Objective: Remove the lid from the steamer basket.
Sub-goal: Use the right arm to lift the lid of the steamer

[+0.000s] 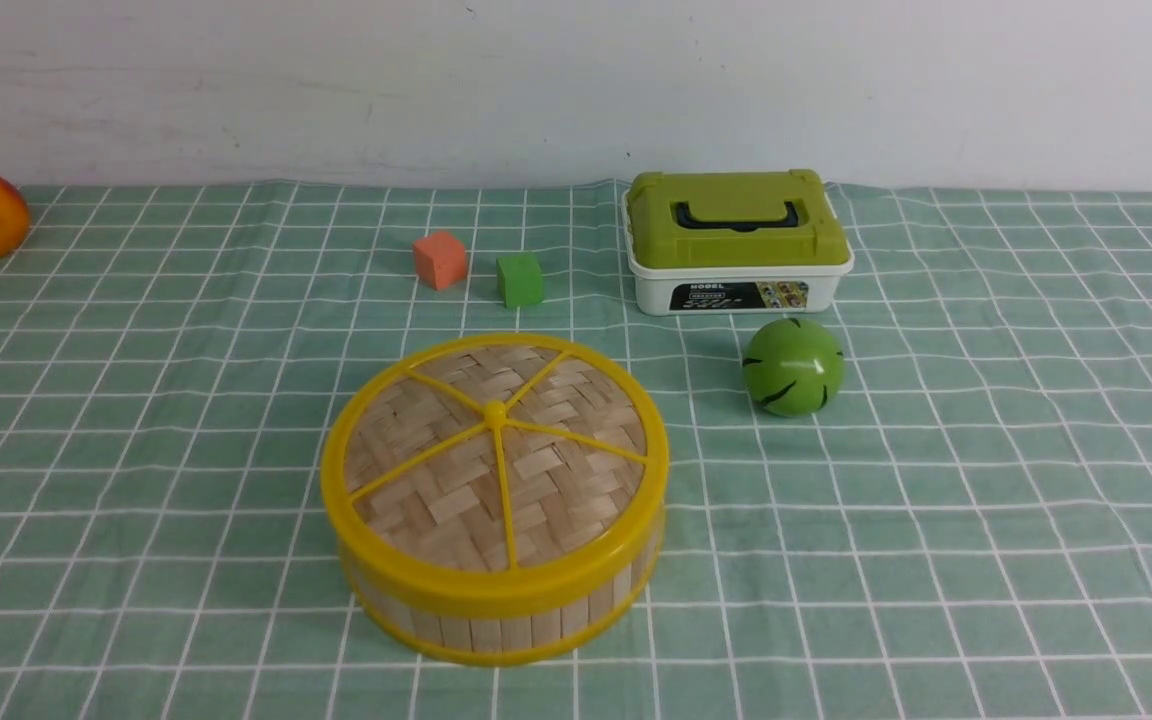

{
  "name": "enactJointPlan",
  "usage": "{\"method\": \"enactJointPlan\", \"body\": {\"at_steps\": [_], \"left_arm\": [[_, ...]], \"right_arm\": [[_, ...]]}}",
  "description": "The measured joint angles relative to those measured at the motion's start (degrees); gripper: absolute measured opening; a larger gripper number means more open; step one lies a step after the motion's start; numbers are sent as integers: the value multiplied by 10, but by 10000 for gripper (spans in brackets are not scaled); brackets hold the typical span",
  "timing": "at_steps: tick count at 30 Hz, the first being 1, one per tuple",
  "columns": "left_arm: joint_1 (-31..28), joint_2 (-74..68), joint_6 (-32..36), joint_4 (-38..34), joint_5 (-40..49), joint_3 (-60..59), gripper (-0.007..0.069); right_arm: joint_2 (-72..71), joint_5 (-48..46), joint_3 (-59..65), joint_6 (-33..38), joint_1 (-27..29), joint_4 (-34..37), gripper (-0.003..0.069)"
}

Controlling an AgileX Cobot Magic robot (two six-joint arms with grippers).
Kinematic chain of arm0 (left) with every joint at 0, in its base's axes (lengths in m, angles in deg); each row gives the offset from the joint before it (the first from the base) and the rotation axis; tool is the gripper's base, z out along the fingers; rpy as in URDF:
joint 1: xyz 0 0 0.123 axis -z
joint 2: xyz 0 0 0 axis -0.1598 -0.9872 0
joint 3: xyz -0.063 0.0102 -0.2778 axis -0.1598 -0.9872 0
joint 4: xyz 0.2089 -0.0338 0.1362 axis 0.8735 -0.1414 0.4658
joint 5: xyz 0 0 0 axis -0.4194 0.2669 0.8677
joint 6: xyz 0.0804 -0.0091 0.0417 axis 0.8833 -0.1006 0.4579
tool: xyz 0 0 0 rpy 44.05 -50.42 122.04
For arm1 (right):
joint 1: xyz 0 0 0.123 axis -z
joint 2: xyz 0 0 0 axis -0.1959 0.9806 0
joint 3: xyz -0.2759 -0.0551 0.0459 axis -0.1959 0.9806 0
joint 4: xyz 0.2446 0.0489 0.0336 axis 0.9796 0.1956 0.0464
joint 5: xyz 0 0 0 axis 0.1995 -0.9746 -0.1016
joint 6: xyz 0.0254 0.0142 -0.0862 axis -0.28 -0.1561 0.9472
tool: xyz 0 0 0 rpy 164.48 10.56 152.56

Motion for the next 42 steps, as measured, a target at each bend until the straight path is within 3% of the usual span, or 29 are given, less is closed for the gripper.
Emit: {"method": "enactJointPlan", "body": {"at_steps": [9,11,12,16,19,27,31,35,38,42], "left_arm": [[0,0,0,0,0,0,239],[0,0,0,0,0,0,239],[0,0,0,0,0,0,239],[0,0,0,0,0,0,239],[0,0,0,0,0,0,239],[0,0,0,0,0,0,239],[0,0,0,0,0,0,239],[0,0,0,0,0,0,239],[0,0,0,0,0,0,239],[0,0,0,0,0,0,239]], "right_arm": [[0,5,0,-5,0,33,241],[0,20,3,-45,0,132,241],[0,21,3,-45,0,141,241],[0,39,4,-156,0,365,241],[0,48,4,-169,0,441,241],[0,64,4,-115,0,443,241],[0,58,-14,-35,0,417,230],[36,29,-99,42,0,360,143],[169,-51,-250,92,0,271,1],[319,-166,-403,155,0,233,-21]]}}
